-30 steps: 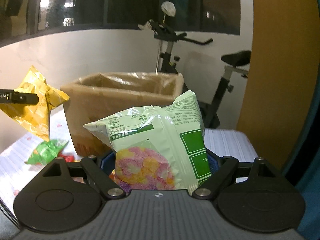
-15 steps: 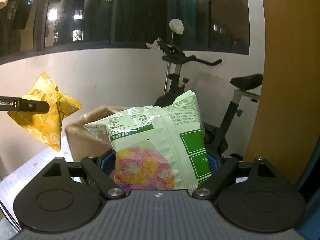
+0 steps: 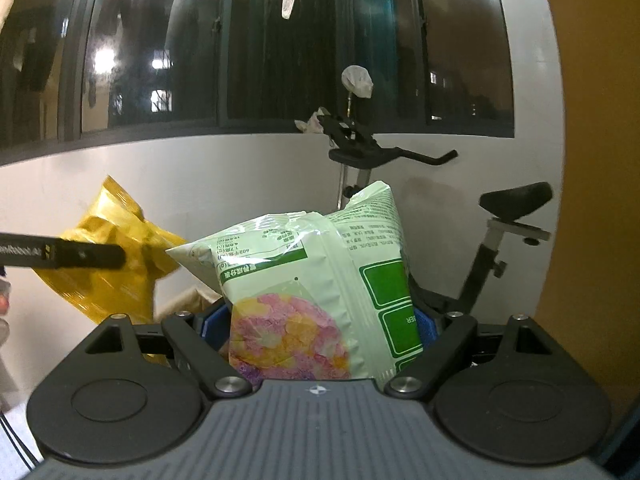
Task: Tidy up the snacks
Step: 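Lift the yellow bag and pale green bag up toward the box opening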
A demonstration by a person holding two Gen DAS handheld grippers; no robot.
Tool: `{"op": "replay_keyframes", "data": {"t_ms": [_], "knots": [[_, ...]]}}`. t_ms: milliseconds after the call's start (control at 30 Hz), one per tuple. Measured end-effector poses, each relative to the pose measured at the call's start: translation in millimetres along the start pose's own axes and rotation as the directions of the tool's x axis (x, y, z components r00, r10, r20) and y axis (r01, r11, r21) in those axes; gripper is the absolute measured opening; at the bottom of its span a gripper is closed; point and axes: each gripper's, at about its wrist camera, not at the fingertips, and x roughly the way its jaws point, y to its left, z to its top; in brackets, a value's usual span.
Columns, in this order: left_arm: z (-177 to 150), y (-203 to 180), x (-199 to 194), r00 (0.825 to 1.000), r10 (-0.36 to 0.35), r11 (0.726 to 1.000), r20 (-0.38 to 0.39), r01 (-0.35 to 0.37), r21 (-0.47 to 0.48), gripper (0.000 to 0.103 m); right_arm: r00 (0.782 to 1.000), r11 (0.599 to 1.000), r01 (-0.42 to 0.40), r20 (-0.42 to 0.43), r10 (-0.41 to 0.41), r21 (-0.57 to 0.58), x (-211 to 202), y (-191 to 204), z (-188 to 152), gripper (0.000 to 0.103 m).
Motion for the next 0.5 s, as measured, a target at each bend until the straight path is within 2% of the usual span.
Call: {"op": "replay_keyframes", "data": {"t_ms": [167, 300, 500], "knots": [[-3.0, 1.8, 30.6, 0.999, 0.023, 1.000, -0.045, -0.023, 0.000, 0.061, 1.000, 1.000, -0.009, -0.012, 0.009, 0.004, 44.5, -3.3, 1.3, 0.087], [-5.7, 6.9, 48.5, 0.997, 0.028, 1.000, -0.072, -0.028, -0.002, 0.061, 1.000, 0.998, -0.014, -0.017, 0.015, 0.054, 70.7, -9.3, -3.2, 0.087], [-15.7, 10.5, 62.2, 0.989, 0.039, 0.999, -0.141, -0.034, 0.039, 0.062, 0.998, 0.996, -0.002, -0.063, 0.008, 0.090, 86.1, -11.4, -17.0, 0.087]]}}
